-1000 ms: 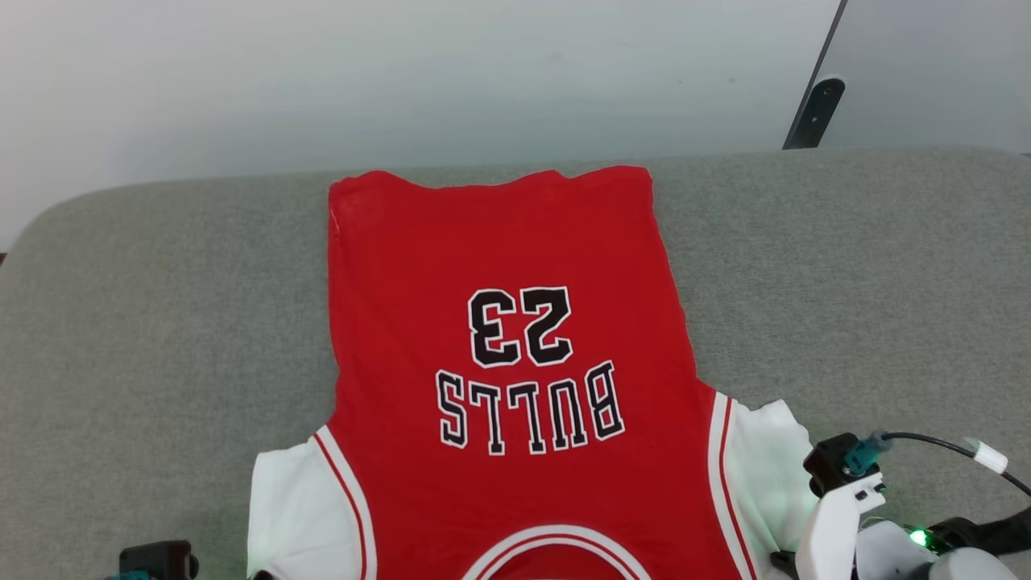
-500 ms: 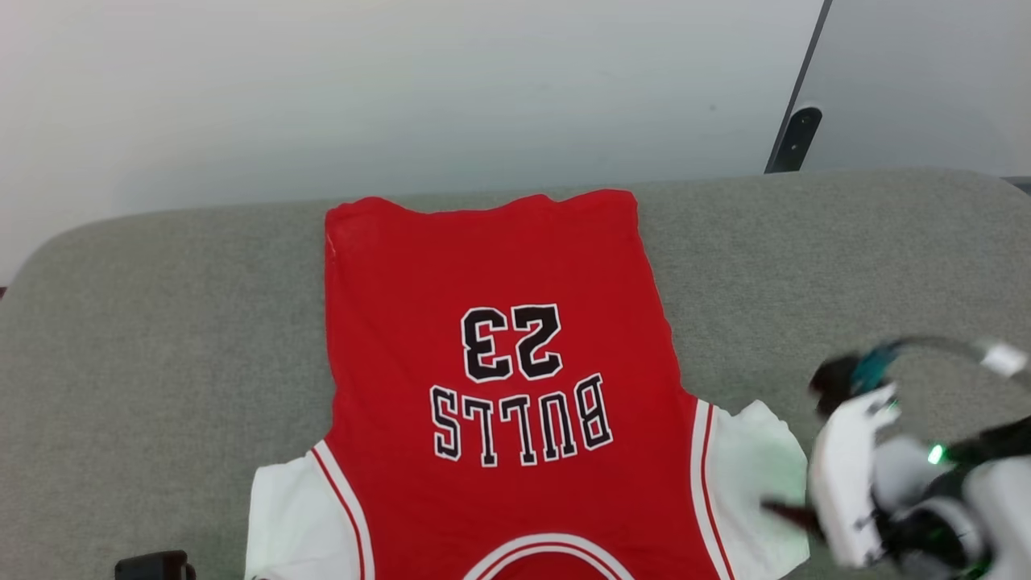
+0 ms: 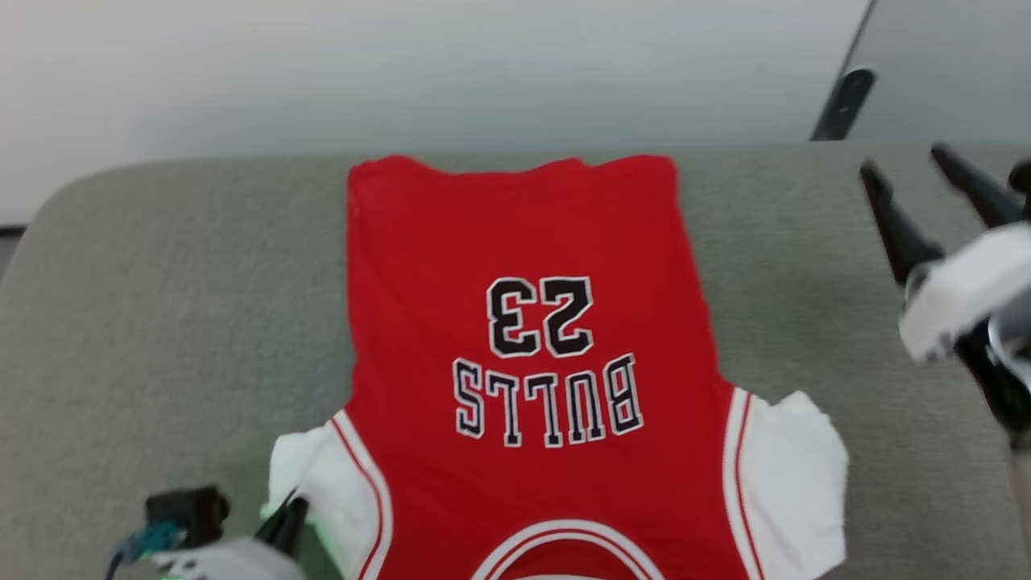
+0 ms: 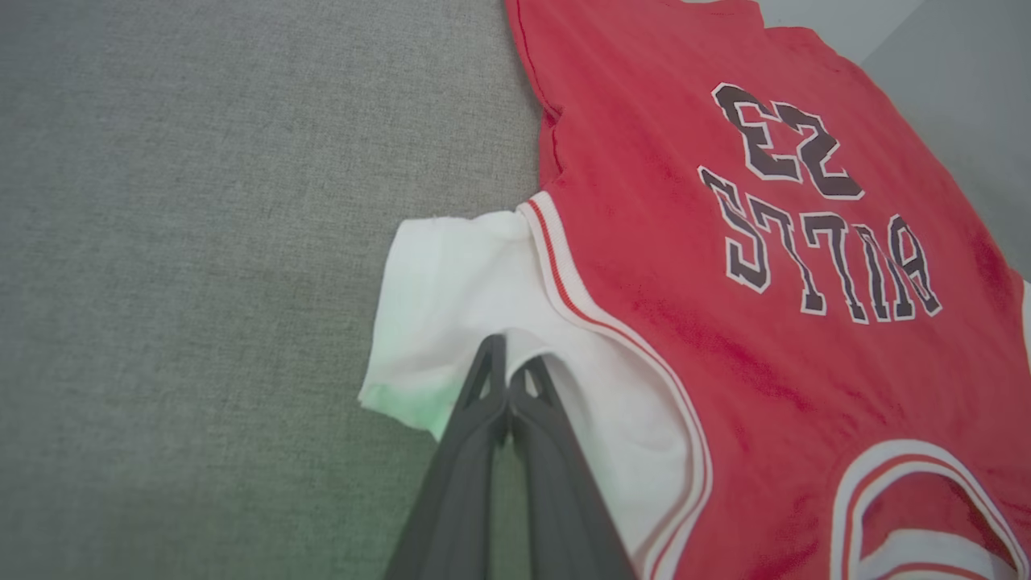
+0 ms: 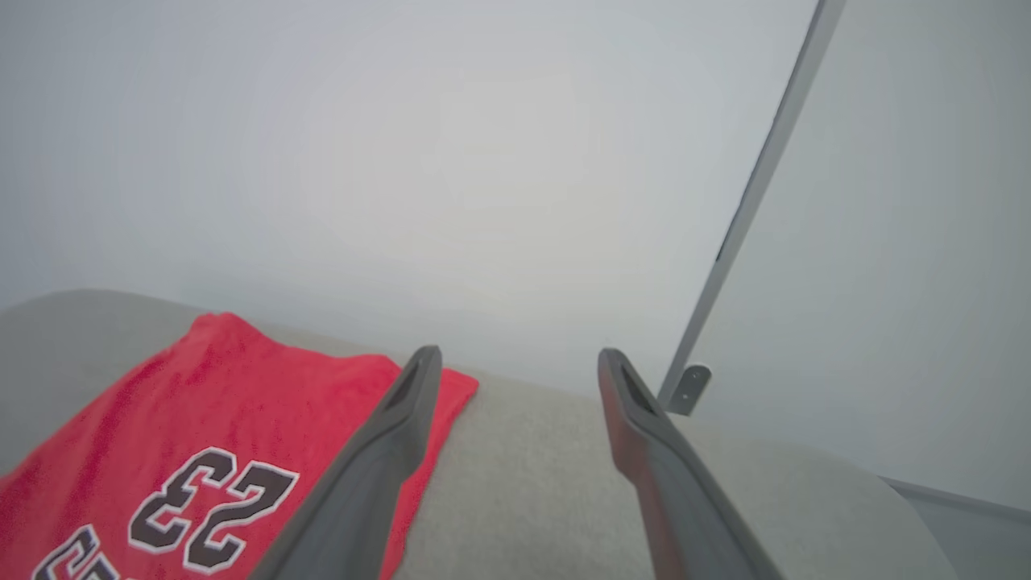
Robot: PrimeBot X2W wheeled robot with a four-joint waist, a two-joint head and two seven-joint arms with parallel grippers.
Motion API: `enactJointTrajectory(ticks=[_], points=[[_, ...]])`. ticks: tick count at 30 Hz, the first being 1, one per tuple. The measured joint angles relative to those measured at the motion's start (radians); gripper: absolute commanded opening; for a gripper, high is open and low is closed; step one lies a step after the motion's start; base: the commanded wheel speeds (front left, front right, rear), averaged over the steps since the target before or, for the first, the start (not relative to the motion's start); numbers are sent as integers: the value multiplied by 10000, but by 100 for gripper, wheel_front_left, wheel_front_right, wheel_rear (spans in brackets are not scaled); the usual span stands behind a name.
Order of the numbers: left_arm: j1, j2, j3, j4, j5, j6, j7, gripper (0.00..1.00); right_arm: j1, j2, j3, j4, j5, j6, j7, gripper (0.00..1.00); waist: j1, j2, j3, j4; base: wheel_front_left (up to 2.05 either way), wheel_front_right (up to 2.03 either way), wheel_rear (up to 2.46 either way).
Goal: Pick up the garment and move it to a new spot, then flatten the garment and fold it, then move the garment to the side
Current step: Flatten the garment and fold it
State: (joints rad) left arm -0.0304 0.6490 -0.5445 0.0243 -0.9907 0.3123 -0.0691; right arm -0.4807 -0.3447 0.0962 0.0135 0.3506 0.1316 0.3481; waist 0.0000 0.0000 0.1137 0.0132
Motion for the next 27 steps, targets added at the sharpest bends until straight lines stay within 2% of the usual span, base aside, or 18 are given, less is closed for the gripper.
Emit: enactJointTrajectory(ticks=[2,5,9,12,17,20,27], points=[[-425,-142,-150,25,159,-113,94,0,-754,82,109,1116,-142,-2,-585,100,0,0,172,178,0,0,0],[-1097,-453,-464,144,403,-339,226,0,-1963,-42,485,2995,-284,0,-665,100,0,0,412,538,0,0,0],[-2006,-961,-930,422,779,-667,351,0,-3538,-368,1160,5081,130,0,-19,100,-1,0,750,1116,0,0,0],[-2607,-1406,-1246,688,1009,-936,397,0,-4570,-640,1697,6299,679,0,884,100,0,0,1035,1581,0,0,0],[-3428,-2174,-1802,1243,1308,-1446,391,0,-5794,-1342,2253,7858,1434,0,2240,100,0,1,1516,2405,0,0,0],[-3682,-2485,-2023,1565,1396,-1682,332,0,-6285,-1503,2408,8682,1902,-2,3143,100,0,0,1788,2907,0,0,0],[-4009,-3055,-2357,2098,1461,-2075,199,0,-7326,-1774,2767,9866,1825,0,3699,100,0,0,2474,3854,0,0,0]])
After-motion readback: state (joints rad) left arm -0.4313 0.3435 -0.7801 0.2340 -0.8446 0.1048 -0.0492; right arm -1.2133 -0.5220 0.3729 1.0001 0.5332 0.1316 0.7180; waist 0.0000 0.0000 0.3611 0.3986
